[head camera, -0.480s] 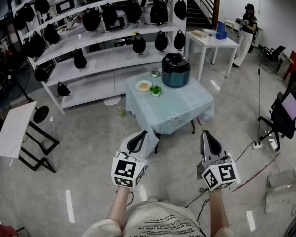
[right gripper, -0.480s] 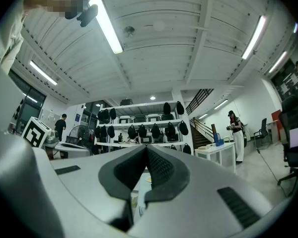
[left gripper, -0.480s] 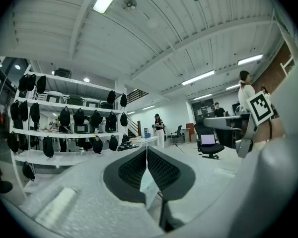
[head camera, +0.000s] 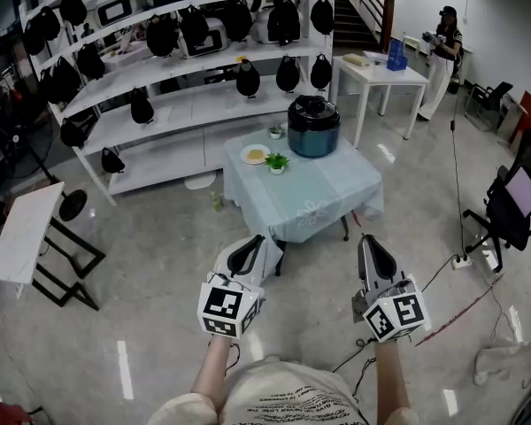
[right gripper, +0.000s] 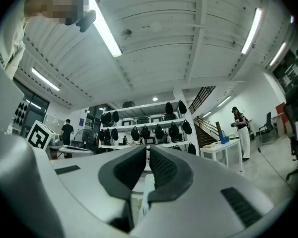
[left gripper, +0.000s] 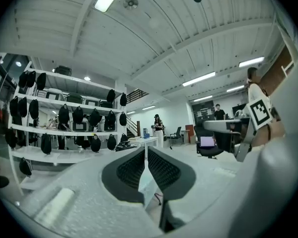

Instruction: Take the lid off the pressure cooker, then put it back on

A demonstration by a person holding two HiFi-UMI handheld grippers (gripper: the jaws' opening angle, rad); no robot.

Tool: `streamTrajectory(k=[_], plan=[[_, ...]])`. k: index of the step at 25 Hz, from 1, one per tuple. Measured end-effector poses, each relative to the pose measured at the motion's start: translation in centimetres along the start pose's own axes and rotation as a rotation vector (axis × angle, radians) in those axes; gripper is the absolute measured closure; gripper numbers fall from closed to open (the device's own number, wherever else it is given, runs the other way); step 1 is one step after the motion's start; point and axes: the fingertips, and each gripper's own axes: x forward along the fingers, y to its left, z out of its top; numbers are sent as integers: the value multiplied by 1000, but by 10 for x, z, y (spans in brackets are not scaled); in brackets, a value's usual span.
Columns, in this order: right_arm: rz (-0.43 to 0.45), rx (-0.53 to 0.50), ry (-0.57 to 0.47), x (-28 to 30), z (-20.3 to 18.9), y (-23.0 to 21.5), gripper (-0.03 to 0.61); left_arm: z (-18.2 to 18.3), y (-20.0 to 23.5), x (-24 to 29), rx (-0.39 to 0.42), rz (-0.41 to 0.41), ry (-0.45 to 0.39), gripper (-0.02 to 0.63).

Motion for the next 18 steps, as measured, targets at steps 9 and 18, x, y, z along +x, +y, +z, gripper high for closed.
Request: streamTrajectory(k=[9,18], plan=[[-12,22,32,1,-13,-19,438,-5,-7,14,-57,-14,-28,414],[-7,75,57,-2,-24,-39,287,-17,-22,27,-36,-15,3,342]])
